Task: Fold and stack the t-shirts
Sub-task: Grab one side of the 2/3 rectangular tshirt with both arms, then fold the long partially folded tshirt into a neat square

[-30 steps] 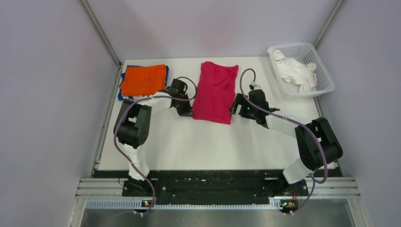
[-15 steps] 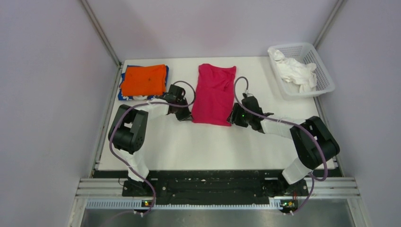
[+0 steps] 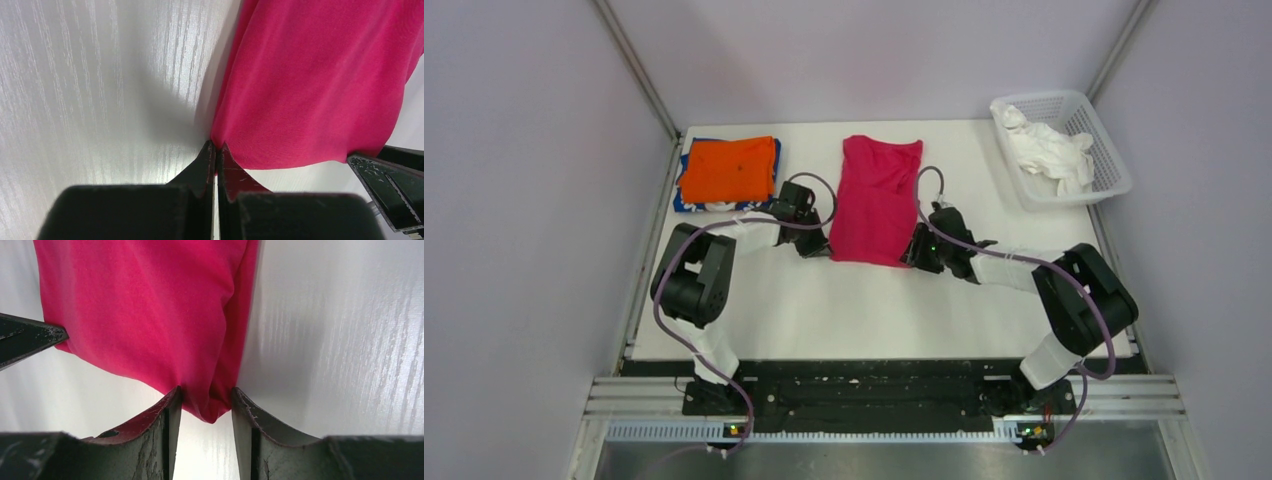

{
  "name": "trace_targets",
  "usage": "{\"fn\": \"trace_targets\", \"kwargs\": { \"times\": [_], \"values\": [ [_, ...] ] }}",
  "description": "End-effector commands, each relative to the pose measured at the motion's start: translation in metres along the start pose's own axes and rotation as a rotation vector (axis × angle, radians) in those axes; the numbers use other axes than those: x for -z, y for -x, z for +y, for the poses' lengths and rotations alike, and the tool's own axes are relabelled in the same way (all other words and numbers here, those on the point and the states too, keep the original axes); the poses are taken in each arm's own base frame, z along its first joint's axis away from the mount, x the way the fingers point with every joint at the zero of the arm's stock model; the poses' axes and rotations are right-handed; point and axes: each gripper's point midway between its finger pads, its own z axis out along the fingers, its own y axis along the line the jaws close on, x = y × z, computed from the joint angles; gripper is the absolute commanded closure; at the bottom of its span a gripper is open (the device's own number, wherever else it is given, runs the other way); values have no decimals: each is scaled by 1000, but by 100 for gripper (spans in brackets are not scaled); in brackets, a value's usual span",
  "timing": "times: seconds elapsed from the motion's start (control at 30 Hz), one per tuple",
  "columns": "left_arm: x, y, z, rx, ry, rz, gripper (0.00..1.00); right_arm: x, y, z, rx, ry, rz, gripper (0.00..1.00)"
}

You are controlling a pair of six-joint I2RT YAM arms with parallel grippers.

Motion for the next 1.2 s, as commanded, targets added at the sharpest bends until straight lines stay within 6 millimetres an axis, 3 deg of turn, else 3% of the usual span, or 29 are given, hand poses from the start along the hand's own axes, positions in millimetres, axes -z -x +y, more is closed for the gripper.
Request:
{"fn": "trace_targets", "kwargs": {
  "times": [0.0, 0.23, 0.33, 0.4, 0.5, 0.7, 0.87, 1.03, 1.17],
  "values": [
    [5, -9, 7, 1, 22, 2, 100, 2, -18, -5, -4, -35, 46, 59],
    [8, -10, 8, 4, 24, -4, 100, 2, -18, -7, -9, -47, 41, 65],
    [9, -11, 8, 2, 22, -6, 100, 0, -19, -7, -12, -47, 46, 80],
    [11, -11, 8, 3, 18, -12, 100, 1, -20, -6, -8, -44, 53, 100],
    [21, -17, 13, 9, 43, -26, 100, 9, -24, 1, 8, -20, 71, 100],
    [67, -47, 19, -24, 71, -77, 100, 57, -60, 18, 83, 71, 209, 100],
    [131, -71, 8, -83, 26, -177, 100, 118, -83, 60, 142, 327, 332, 100],
    [182, -90, -11, -100, -133, -254, 100, 181, -79, 98, 217, 554, 335, 100],
    [215, -90, -20, -98, -234, -325, 100, 209, -68, 117, 236, 660, 282, 100]
  ]
}}
